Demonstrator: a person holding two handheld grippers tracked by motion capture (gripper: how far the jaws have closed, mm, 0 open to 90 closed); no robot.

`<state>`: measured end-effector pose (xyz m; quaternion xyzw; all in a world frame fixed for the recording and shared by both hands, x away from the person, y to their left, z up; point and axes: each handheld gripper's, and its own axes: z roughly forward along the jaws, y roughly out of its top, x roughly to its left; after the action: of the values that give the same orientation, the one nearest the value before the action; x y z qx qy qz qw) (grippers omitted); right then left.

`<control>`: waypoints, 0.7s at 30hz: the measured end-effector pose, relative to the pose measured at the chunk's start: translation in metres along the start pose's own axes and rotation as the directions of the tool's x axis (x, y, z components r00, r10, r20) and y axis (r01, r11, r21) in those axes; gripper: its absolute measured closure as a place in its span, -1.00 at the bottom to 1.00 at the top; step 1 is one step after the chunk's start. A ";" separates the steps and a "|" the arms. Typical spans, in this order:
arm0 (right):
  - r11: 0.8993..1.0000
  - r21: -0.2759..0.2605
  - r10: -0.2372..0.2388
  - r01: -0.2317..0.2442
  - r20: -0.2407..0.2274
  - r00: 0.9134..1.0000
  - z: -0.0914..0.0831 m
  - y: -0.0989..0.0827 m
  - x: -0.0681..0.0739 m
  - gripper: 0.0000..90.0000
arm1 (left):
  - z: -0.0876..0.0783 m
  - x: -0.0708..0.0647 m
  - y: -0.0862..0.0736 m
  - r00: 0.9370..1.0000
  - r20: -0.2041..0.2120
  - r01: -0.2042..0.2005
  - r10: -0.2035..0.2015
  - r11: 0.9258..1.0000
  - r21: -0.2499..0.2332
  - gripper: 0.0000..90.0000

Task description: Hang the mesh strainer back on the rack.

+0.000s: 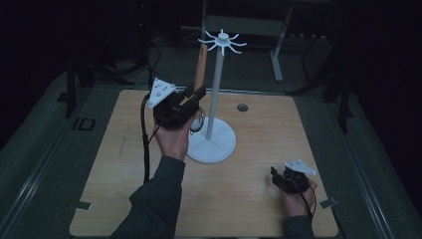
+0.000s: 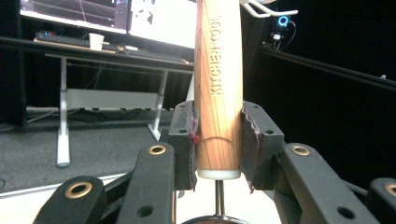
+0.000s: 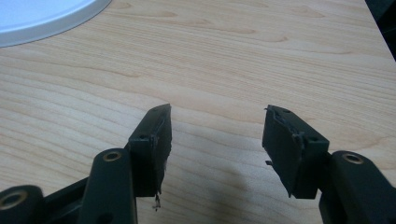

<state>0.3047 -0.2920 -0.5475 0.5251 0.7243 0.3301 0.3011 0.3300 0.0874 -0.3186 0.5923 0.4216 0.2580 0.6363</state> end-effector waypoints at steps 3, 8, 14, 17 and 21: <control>1.000 0.001 0.000 0.000 0.000 1.000 0.000 0.000 0.000 -0.06 | 0.002 0.000 0.000 1.000 0.005 -0.008 0.008 1.000 0.008 0.52; 1.000 0.001 -0.001 0.001 0.000 1.000 0.000 0.000 0.000 -0.06 | 0.007 -0.001 0.000 1.000 0.009 -0.014 0.014 1.000 0.023 0.52; 1.000 0.000 0.000 0.000 0.000 1.000 0.000 0.000 0.000 -0.06 | 0.013 0.000 0.002 1.000 0.012 -0.017 0.016 0.999 0.042 0.52; 1.000 0.000 0.000 0.000 0.000 1.000 0.000 0.000 0.000 -0.06 | 0.015 0.001 0.003 1.000 0.007 -0.019 0.018 0.998 0.052 0.52; 1.000 -0.001 0.000 0.000 0.001 1.000 0.000 0.000 0.000 -0.06 | 0.018 0.000 0.003 1.000 0.006 -0.021 0.020 0.997 0.069 0.52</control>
<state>0.3046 -0.2925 -0.5473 0.5251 0.7240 0.3303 0.3016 0.3458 0.0782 -0.3172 0.6189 0.4226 0.2482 0.6138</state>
